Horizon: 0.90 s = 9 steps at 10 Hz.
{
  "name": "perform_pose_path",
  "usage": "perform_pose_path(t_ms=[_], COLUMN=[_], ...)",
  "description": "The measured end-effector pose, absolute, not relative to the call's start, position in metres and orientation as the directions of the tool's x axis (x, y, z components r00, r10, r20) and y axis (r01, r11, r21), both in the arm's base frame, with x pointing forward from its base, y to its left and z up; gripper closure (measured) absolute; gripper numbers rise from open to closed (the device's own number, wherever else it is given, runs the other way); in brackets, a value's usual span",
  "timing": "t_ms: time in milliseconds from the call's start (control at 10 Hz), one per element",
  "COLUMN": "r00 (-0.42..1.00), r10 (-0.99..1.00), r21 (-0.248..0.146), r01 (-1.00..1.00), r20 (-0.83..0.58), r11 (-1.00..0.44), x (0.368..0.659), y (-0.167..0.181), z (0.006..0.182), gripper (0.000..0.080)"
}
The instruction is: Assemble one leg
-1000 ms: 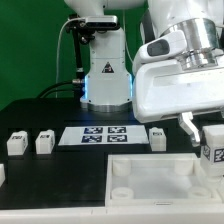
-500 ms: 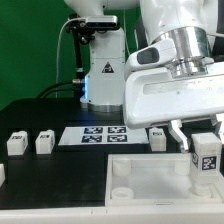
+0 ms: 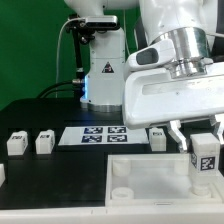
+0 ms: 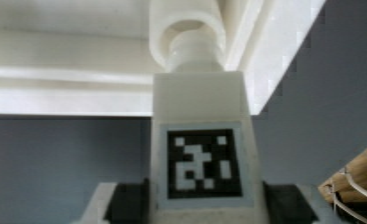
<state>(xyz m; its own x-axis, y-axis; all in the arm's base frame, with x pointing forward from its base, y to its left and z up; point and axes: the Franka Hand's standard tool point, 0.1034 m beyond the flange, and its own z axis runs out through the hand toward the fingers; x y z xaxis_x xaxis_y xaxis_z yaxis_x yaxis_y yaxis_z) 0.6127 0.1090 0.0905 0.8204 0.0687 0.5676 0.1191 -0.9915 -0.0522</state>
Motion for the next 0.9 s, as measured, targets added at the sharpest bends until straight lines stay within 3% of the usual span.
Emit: perform_pose_path(t_ms=[700, 900], r00=[0.831, 0.833], r10=[0.068, 0.068], r21=[-0.051, -0.051], r01=[0.115, 0.115], r20=[0.552, 0.549], r11=[-0.992, -0.992], x=[0.605, 0.604], y=[0.105, 0.105], z=[0.078, 0.077], gripper=[0.0508, 0.0270])
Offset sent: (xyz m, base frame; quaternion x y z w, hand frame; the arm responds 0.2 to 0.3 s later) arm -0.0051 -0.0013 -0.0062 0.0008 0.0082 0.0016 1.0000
